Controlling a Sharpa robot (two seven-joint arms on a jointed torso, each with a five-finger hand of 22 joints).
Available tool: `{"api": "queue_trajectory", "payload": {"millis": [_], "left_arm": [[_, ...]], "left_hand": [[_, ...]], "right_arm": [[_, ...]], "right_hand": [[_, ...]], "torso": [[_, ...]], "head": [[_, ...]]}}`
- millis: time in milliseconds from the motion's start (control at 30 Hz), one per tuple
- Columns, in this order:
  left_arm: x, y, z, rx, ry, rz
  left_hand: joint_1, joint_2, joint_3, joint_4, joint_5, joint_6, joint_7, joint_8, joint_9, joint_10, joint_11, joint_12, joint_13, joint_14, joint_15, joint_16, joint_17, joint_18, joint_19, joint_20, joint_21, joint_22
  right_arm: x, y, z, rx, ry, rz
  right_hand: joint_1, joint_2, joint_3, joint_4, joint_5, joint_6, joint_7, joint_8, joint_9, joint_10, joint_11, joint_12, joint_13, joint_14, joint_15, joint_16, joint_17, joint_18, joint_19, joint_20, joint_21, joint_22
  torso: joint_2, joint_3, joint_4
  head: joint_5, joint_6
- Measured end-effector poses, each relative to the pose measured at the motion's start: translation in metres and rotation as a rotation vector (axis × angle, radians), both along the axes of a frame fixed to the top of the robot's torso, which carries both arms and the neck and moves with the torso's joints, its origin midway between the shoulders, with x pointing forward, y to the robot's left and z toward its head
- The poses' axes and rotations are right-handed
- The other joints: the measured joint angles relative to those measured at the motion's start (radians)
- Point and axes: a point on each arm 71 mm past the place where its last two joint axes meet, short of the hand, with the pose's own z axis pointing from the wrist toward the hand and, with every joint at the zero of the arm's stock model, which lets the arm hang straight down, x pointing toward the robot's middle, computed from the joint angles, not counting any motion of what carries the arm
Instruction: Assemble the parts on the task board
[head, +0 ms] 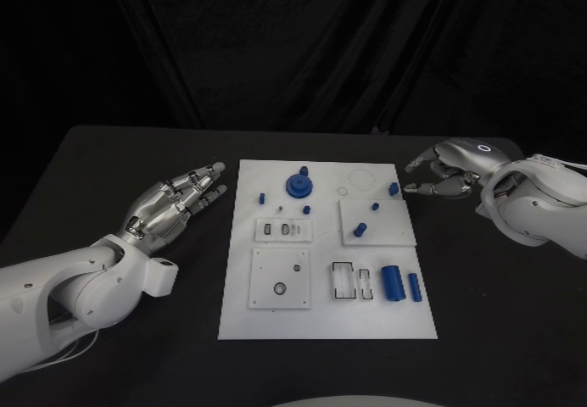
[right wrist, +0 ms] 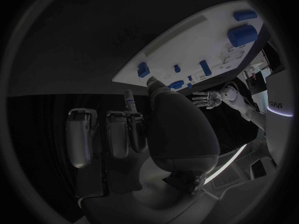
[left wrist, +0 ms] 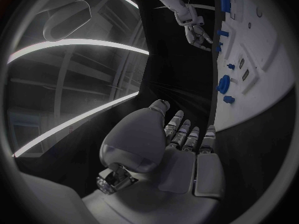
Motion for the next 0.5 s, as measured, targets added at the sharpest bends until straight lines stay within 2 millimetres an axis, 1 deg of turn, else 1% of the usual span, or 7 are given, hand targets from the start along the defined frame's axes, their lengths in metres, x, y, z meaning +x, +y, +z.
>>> {"api": "queue_trajectory", "payload": {"millis": [67, 133, 200, 367, 433, 500], "left_arm": [[0.000, 0.000, 0.000, 0.000, 0.000, 0.000], [0.000, 0.000, 0.000, 0.000, 0.000, 0.001], [0.000, 0.001, 0.000, 0.001, 0.000, 0.001], [0.001, 0.001, 0.000, 0.000, 0.000, -0.001], [0.001, 0.001, 0.000, 0.000, 0.000, 0.000], [0.001, 0.001, -0.001, 0.001, 0.000, -0.001]], "left_hand": [[0.000, 0.000, 0.005, 0.000, 0.000, 0.000, 0.000, 0.000, 0.000, 0.004, 0.004, 0.000, 0.000, 0.000, 0.000, 0.000, 0.000, 0.000, 0.000, 0.000, 0.000, 0.000], [0.000, 0.000, 0.005, 0.000, 0.000, 0.000, 0.000, 0.000, 0.000, 0.004, 0.004, 0.000, 0.000, 0.000, 0.000, 0.000, 0.000, 0.000, 0.000, 0.000, 0.000, 0.000], [0.000, 0.000, 0.005, 0.000, 0.000, 0.004, 0.004, 0.000, 0.000, 0.004, 0.004, 0.000, 0.000, 0.000, 0.000, 0.000, 0.000, 0.000, 0.000, 0.000, 0.000, 0.000], [0.000, 0.000, 0.005, 0.000, 0.000, 0.004, 0.004, 0.000, 0.000, 0.004, 0.004, 0.000, 0.000, 0.000, 0.000, 0.000, 0.000, 0.000, 0.004, 0.004, 0.000, 0.000], [0.000, 0.000, 0.005, 0.000, 0.000, 0.004, 0.004, 0.000, 0.000, 0.004, 0.004, 0.000, 0.000, 0.000, 0.000, 0.000, 0.000, 0.000, 0.004, 0.004, 0.000, 0.000], [0.000, 0.000, 0.005, 0.000, 0.000, 0.004, 0.004, 0.000, 0.000, 0.004, 0.004, 0.000, 0.000, 0.000, 0.000, 0.000, 0.000, 0.000, 0.004, 0.004, 0.000, 0.000]], "right_arm": [[0.001, 0.001, -0.002, -0.001, 0.003, 0.004], [0.002, 0.003, -0.005, -0.003, 0.007, 0.007], [0.003, 0.004, -0.007, -0.003, 0.011, 0.012], [0.003, 0.006, -0.010, -0.005, 0.015, 0.018], [0.004, 0.006, -0.011, -0.005, 0.016, 0.019], [0.004, 0.007, -0.011, -0.006, 0.016, 0.020]], "right_hand": [[0.000, 0.000, 0.000, 0.000, 0.000, 0.000, 0.000, 0.000, 0.000, 0.000, 0.000, 0.000, 0.000, 0.000, 0.000, 0.000, 0.000, 0.000, 0.000, 0.000, 0.000, 0.000], [0.000, 0.000, 0.000, 0.000, 0.000, 0.004, 0.004, 0.000, 0.000, 0.000, 0.000, 0.000, 0.000, 0.000, 0.000, 0.000, 0.000, 0.000, 0.000, 0.000, 0.000, 0.000], [0.000, 0.000, 0.000, 0.000, 0.000, 0.004, 0.004, 0.000, 0.000, 0.000, 0.000, 0.000, 0.000, 0.000, 0.000, 0.000, 0.000, 0.000, 0.000, 0.000, 0.000, 0.000], [0.000, 0.000, 0.000, 0.000, 0.000, 0.007, 0.007, 0.006, -0.001, 0.000, 0.000, 0.000, 0.000, 0.000, 0.000, 0.000, 0.000, 0.000, 0.000, 0.000, 0.000, 0.000], [0.005, -0.004, 0.000, 0.000, 0.009, 0.007, 0.007, 0.006, -0.002, 0.000, 0.000, 0.000, 0.000, 0.000, 0.000, 0.000, 0.000, 0.000, 0.000, 0.000, -0.005, 0.000], [0.008, 0.000, 0.000, 0.000, 0.011, 0.007, 0.007, 0.006, -0.002, 0.000, 0.000, 0.000, 0.000, 0.000, 0.000, 0.000, 0.000, 0.000, 0.000, 0.000, -0.006, 0.000]], "torso": [[0.000, -0.0006, 0.0006], [-0.001, -0.0009, 0.0015], [-0.001, -0.0011, 0.0016], [-0.002, -0.0011, 0.0016], [-0.002, -0.0011, 0.0016], [-0.002, -0.0010, 0.0016]], "head": [[-0.001, 0.000], [-0.002, -0.001], [-0.003, -0.001], [-0.002, -0.002], [-0.002, -0.002], [-0.001, -0.002]]}}
